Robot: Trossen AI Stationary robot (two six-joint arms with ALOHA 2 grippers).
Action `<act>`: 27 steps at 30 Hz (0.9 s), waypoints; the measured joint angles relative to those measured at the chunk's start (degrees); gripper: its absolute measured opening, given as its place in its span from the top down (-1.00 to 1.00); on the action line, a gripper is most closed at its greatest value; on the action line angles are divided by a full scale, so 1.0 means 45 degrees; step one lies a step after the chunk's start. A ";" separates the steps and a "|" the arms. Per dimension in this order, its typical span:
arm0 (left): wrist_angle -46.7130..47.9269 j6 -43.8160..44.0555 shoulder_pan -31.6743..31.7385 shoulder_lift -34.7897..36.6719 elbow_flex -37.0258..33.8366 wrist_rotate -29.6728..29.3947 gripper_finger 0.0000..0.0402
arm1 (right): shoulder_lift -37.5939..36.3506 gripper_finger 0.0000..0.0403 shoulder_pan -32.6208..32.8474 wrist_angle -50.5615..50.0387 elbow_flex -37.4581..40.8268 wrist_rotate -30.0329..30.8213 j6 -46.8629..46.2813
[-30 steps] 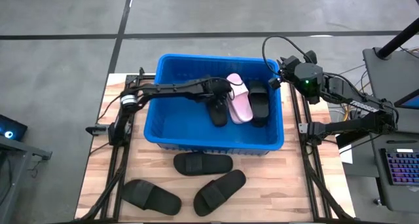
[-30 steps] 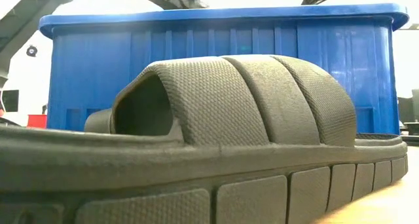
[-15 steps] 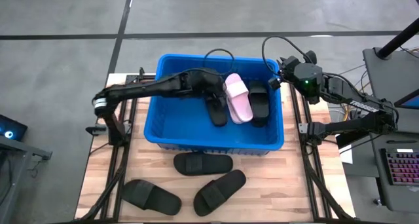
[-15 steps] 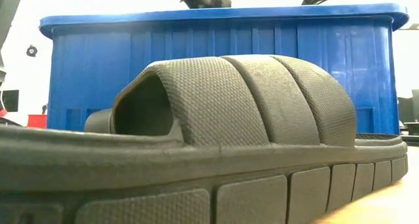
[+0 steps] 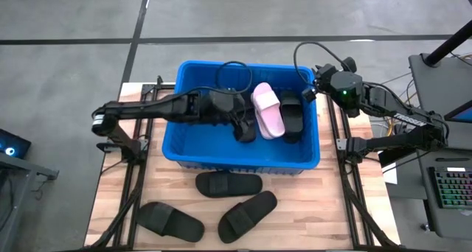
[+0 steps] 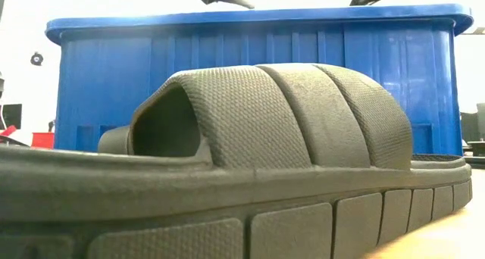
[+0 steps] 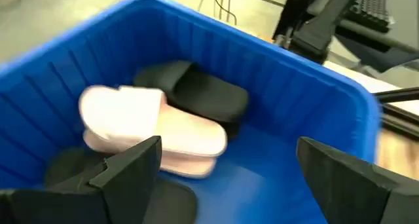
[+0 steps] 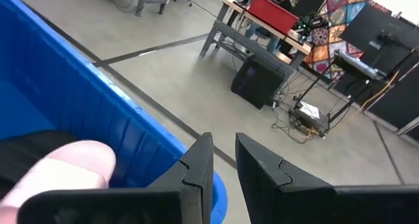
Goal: Pick and place slides into bin
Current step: Put the black slide into the blue bin
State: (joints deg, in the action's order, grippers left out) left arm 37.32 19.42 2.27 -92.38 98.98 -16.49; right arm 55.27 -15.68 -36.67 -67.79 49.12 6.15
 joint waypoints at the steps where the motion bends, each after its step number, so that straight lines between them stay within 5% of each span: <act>1: 0.0166 0.0367 -0.0149 0.0058 0.0000 0.0004 -0.68 | 0.0000 0.72 0.0002 0.0000 0.0000 0.0000 -0.0173; 8: 0.1976 0.3492 -0.1395 0.0108 0.0000 0.0268 -0.68 | 0.0000 0.72 0.0000 0.0000 -0.0042 -0.1240 -0.0086; 18: 0.2188 0.6893 -0.3601 0.0093 -0.0022 0.0243 -0.68 | 0.0000 0.72 0.0004 0.0000 -0.0049 -0.3619 -0.2524; 27: 0.2318 1.0511 -0.4880 0.0079 -0.0408 -0.1148 -0.68 | 0.0000 0.72 0.0005 0.0015 -0.0049 -0.4338 -0.2692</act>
State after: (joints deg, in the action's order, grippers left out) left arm 47.75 66.72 -19.69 -92.03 97.15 -21.65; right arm 55.27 -15.66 -36.60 -68.01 29.60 -5.96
